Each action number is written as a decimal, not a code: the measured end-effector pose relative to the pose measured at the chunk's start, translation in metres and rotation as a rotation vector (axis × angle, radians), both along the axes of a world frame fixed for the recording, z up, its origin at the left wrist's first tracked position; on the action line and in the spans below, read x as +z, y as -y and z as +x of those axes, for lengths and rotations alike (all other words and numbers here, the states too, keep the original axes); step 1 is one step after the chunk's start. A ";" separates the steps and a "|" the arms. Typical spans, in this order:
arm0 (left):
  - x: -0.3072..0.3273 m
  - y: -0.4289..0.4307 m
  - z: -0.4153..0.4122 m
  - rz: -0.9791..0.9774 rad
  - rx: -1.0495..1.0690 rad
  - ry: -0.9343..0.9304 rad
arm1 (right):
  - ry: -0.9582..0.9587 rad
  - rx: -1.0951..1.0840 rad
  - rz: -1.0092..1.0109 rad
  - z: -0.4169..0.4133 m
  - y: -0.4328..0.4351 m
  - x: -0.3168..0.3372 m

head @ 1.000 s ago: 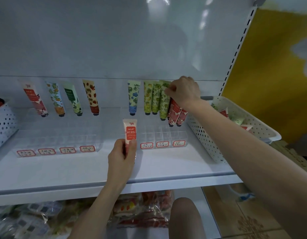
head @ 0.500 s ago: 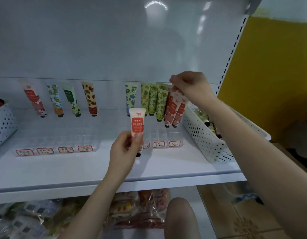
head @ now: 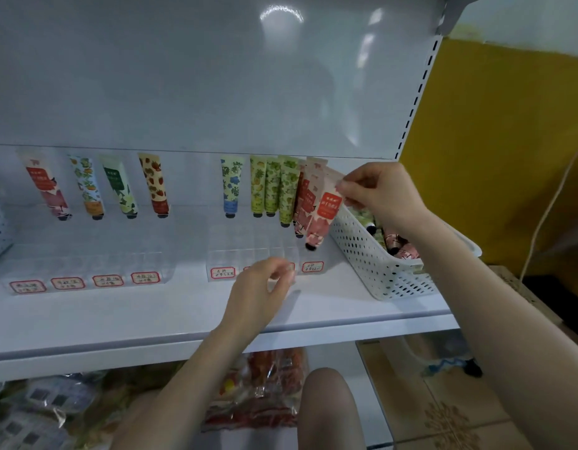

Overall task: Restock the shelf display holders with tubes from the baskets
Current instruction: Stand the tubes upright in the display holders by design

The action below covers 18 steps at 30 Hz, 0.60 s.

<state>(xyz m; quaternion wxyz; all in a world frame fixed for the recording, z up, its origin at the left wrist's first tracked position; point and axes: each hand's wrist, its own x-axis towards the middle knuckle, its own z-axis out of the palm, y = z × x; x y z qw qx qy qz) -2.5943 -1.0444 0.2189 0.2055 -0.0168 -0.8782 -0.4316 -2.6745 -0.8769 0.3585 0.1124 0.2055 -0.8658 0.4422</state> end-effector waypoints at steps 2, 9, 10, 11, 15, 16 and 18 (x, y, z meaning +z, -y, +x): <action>-0.015 0.007 0.002 -0.213 -0.036 0.069 | -0.075 -0.092 0.071 -0.005 -0.004 -0.003; -0.029 0.009 0.001 -0.358 -0.086 0.070 | -0.130 -0.174 0.225 -0.025 0.005 -0.019; -0.030 0.009 0.000 -0.357 -0.084 0.075 | -0.126 -0.172 0.224 -0.028 0.008 -0.020; -0.030 0.009 0.001 -0.356 -0.080 0.077 | -0.125 -0.172 0.219 -0.030 0.010 -0.021; -0.031 0.010 0.000 -0.377 -0.066 0.075 | -0.128 -0.172 0.251 -0.035 0.019 -0.023; -0.031 0.010 0.000 -0.377 -0.066 0.072 | -0.122 -0.169 0.263 -0.035 0.020 -0.023; -0.031 0.009 0.001 -0.386 -0.063 0.070 | -0.114 -0.168 0.278 -0.034 0.022 -0.024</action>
